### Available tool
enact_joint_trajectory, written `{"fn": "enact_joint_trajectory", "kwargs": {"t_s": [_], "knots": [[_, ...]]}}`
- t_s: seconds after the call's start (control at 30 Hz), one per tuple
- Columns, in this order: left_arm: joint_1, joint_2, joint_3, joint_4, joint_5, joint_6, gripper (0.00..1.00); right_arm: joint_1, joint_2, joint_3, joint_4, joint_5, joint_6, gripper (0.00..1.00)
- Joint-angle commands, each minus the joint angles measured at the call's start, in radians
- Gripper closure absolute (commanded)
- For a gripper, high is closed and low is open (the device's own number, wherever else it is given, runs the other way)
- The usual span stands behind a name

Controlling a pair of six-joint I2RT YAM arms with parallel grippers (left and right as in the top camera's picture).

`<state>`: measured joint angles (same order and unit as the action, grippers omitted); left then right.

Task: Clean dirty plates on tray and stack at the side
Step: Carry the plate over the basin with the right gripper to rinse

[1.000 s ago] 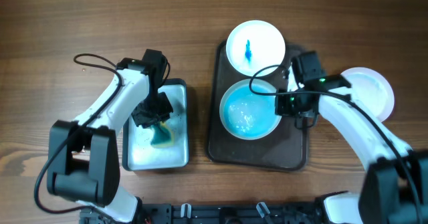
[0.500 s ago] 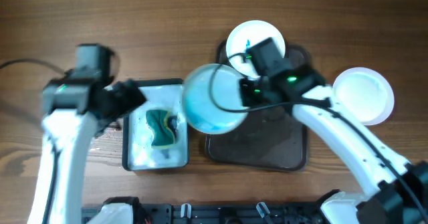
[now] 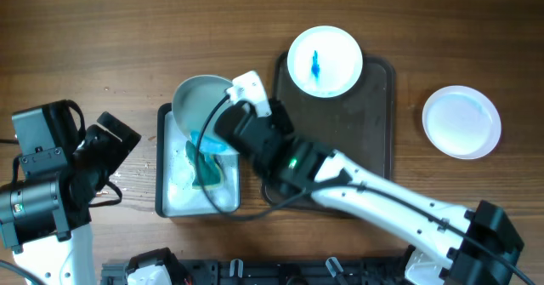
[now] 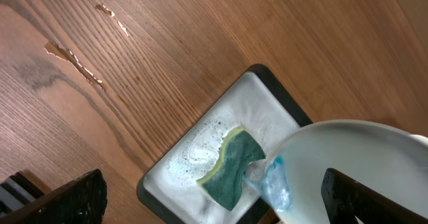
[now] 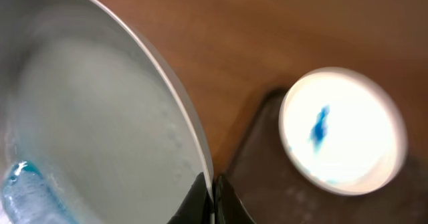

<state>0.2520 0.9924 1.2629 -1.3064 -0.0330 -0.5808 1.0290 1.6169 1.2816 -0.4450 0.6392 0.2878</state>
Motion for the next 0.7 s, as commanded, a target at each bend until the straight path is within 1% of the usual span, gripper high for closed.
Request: {"fn": "enact_joint_trajectory", "kwargs": {"t_s": [0.0, 0.13, 0.3, 0.53, 0.67], "knots": [[0.009, -0.004, 0.013, 0.000, -0.014, 0.005, 0.00, 0.069, 0.004, 0.024, 0.057, 0.332, -0.132, 0.95], [0.009, 0.002, 0.013, 0.000, -0.014, 0.005, 0.00, 0.113, 0.004, 0.024, 0.153, 0.417, -0.305, 0.96], [0.009, 0.004, 0.013, 0.000, -0.014, 0.005, 0.00, 0.138, 0.004, 0.024, 0.219, 0.480, -0.440, 0.95], [0.009, 0.004, 0.013, 0.000, -0.014, 0.005, 0.00, 0.174, 0.004, 0.024, 0.276, 0.547, -0.553, 0.96], [0.009, 0.004, 0.013, 0.000, -0.014, 0.005, 0.00, 0.186, 0.004, 0.024, 0.280, 0.584, -0.570, 0.95]]}}
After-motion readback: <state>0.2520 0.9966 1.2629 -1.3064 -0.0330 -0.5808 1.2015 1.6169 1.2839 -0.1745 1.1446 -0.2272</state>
